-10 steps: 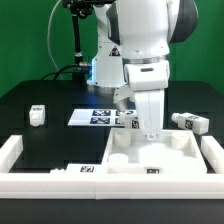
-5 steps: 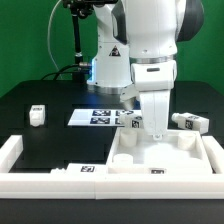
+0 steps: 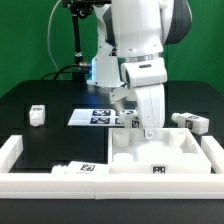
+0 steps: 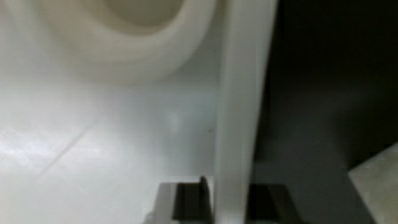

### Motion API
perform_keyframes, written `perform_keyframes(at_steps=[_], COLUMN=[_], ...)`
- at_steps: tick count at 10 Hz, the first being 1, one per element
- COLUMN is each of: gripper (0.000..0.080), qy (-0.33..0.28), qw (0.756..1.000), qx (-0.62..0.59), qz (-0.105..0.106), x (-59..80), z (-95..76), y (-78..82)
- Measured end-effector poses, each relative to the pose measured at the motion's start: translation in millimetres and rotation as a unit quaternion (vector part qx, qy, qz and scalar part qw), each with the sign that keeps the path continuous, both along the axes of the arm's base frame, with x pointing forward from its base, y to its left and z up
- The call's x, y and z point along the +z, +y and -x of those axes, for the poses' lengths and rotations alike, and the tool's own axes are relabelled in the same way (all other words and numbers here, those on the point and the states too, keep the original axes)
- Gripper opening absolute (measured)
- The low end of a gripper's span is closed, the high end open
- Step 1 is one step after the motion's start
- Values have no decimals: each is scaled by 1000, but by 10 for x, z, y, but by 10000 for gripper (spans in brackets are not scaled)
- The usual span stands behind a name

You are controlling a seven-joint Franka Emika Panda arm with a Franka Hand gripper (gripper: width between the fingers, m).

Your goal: Assemble one leg

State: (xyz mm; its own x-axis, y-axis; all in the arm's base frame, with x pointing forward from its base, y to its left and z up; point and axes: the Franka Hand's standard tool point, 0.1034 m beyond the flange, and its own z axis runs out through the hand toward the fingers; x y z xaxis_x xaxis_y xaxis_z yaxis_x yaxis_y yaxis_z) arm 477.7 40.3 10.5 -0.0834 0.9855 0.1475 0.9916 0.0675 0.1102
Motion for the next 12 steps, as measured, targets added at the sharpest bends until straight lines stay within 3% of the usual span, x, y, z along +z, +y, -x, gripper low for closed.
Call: perform_keyframes(at_steps=[1,3,6,9,12], gripper=[57,57,57,57,57], qy=[-2,-1,30,71,72], qw=[1000,1000,999,997,997], qx=[3,-26,-39,-42,-42], qz=[-3,-9,-8,-3,-3], x=[1,26,-14,-49,-51], z=[-23,-95,-290,-290,-288], y=[2,194,208,244,240])
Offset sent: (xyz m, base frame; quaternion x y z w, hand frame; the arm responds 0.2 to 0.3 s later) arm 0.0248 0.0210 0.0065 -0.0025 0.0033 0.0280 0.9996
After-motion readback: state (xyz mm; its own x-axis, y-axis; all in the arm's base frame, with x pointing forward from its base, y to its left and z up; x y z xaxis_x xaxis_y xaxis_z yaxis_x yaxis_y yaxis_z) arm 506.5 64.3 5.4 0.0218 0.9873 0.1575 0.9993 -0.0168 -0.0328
